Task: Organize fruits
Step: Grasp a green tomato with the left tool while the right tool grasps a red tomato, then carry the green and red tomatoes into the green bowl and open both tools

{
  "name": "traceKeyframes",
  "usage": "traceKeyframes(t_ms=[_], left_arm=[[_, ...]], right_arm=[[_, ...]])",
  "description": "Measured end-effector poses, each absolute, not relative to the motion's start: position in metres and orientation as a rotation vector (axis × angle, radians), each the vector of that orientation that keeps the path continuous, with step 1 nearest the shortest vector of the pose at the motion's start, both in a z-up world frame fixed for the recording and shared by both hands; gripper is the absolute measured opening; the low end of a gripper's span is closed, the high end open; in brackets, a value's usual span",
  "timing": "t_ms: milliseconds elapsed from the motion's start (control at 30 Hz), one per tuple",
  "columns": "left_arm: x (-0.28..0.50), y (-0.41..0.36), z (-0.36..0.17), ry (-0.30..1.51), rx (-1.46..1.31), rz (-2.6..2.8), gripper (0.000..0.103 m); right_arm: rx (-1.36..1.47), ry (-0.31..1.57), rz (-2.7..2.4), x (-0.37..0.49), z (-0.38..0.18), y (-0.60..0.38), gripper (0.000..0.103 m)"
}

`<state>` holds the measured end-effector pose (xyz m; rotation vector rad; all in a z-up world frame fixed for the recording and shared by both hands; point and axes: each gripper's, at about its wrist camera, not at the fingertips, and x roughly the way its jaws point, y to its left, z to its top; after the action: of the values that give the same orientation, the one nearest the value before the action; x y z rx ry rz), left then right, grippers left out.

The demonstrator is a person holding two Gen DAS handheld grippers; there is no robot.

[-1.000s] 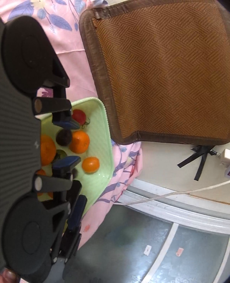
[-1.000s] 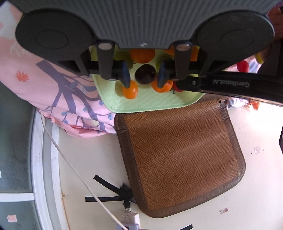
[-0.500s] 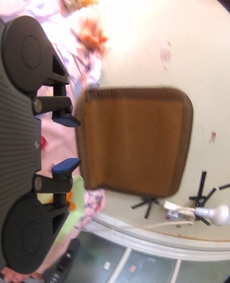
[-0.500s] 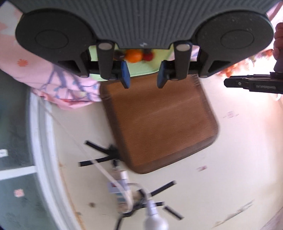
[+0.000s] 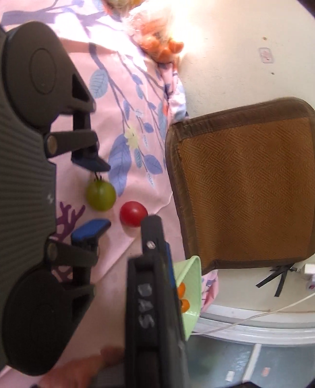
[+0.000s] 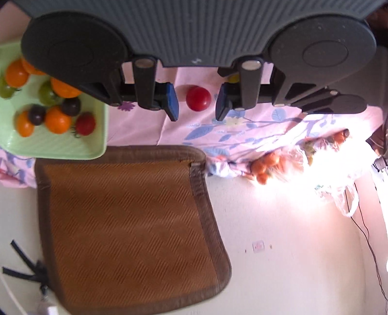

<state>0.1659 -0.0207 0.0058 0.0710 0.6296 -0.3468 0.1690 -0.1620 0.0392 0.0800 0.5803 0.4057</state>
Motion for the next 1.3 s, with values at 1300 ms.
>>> traceKeyframes(t_ms=[1300], left_arm=[[0.035,-0.137,0.009,0.611,0.177,-0.61,0.04]], right_arm=[[0.052,0.504,0.031,-0.023,0.006,-0.27,0.033]])
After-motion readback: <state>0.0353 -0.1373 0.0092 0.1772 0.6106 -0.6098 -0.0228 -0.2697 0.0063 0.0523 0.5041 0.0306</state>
